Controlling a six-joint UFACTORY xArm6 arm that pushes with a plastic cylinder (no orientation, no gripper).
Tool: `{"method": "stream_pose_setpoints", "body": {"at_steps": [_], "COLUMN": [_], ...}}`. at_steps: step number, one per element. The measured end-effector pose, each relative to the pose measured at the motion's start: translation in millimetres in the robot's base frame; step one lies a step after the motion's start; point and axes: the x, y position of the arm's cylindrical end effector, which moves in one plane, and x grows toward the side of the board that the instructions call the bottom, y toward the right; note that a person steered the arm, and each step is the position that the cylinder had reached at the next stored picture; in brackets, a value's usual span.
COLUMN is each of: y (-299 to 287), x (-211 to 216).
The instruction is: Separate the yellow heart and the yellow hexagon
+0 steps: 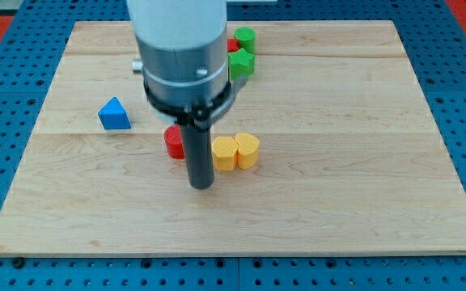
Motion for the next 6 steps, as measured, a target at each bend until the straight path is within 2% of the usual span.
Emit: {"method": "stream_pose_setpoints", "body": {"at_steps": [1, 2, 4, 6], "y": [54.6, 76.4, 52.3, 2.2], "x": [-9.4, -28.5, -0.3, -8.0]}}
